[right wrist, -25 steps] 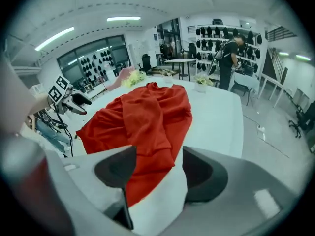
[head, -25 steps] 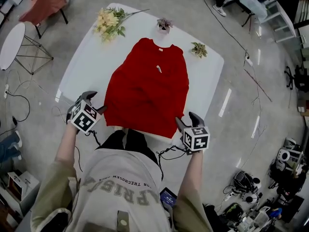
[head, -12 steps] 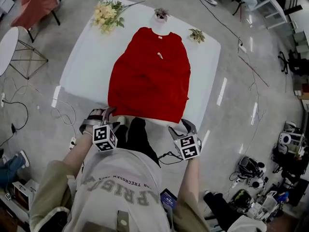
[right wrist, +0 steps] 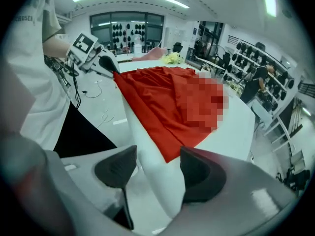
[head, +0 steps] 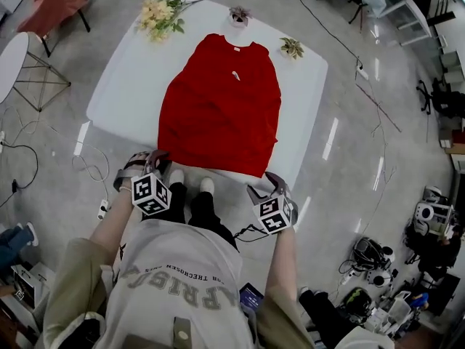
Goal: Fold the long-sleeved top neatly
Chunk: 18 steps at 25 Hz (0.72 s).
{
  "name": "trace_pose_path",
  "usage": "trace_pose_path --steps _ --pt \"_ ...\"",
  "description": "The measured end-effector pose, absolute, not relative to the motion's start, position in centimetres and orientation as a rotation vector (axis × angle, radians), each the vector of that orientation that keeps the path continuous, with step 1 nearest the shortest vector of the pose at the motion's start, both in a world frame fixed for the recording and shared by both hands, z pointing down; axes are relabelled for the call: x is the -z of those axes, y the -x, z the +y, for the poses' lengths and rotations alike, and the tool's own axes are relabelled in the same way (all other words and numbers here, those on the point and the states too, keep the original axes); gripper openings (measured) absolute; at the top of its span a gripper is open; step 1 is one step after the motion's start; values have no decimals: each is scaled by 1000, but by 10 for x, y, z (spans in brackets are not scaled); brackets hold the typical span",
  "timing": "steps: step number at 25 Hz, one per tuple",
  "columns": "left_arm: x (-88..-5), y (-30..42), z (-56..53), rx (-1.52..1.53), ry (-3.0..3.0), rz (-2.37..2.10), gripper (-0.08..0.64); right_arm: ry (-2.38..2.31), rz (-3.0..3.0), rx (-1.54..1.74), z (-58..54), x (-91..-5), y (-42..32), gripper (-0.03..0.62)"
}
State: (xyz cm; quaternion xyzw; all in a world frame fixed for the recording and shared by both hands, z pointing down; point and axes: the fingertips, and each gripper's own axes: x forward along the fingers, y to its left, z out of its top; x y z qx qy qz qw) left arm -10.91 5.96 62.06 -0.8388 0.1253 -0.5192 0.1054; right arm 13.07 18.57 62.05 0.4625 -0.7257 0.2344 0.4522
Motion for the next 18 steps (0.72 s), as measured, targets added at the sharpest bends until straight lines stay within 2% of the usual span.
trace_pose_path --steps 7,14,15,17,18 --pt "-560 102 53 1456 2872 609 44 -936 -1876 -408 172 -633 -134 279" --pt "-557 99 52 1512 2843 788 44 -880 -1940 -307 164 -635 -134 270" --pt "-557 100 52 1522 2835 799 44 -874 -1940 -292 164 -635 -137 254" --pt "-559 102 53 1546 2806 810 44 -857 -1929 -251 166 -634 -144 146" --pt "-560 103 54 1562 2787 809 44 -842 -1928 -232 168 -633 -146 144"
